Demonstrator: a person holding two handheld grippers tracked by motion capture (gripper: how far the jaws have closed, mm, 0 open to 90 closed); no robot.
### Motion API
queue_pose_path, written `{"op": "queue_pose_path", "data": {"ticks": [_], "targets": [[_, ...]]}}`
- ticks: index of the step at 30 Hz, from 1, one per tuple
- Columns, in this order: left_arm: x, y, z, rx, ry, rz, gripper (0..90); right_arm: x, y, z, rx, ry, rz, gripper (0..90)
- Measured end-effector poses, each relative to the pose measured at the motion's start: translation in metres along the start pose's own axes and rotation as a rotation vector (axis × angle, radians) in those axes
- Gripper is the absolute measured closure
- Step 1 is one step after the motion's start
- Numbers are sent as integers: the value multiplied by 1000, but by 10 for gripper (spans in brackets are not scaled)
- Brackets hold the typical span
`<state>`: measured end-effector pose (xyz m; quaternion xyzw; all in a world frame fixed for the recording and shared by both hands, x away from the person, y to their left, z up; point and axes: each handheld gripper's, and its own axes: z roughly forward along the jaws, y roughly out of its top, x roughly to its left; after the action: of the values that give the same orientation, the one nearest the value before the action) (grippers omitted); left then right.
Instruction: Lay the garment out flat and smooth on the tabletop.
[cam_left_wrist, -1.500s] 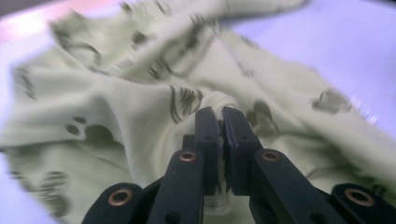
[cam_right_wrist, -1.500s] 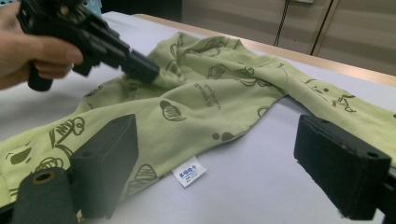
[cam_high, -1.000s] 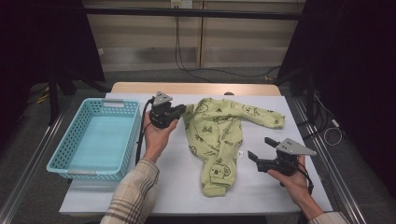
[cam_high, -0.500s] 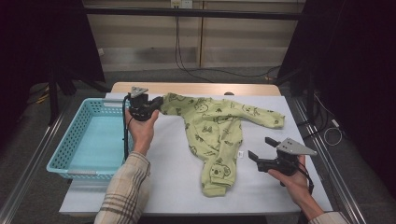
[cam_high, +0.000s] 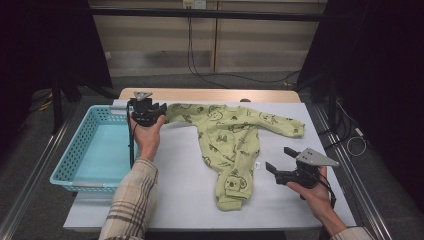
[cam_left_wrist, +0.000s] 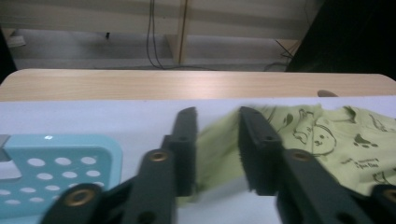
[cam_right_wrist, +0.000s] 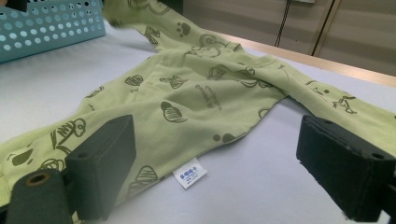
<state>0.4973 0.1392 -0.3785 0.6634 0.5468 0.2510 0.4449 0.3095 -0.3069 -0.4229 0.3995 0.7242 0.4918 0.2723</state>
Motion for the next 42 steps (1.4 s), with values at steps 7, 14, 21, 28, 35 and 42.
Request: {"op": "queue_pose_path", "data": {"ticks": [7, 14, 21, 28, 35, 42], "targets": [[-6, -4, 2, -4, -55, 41, 352, 0, 0, 0, 6, 2, 2, 110], [-31, -19, -3, -24, -175, 93, 188, 2, 0, 1, 14, 11, 3, 121], [-47, -37, -13, -3, -266, 100, 79, 7, -1, 4, 51, 31, -5, 140], [-58, -50, -29, -1, -293, 91, 60, 29, -3, 8, 108, 93, -29, 150], [-68, -64, -41, 8, -349, 165, 55, 40, -7, 11, 171, 143, -10, 226], [-77, -77, -52, 15, -365, 209, 50, 46, -8, 17, 214, 214, -9, 294]]}}
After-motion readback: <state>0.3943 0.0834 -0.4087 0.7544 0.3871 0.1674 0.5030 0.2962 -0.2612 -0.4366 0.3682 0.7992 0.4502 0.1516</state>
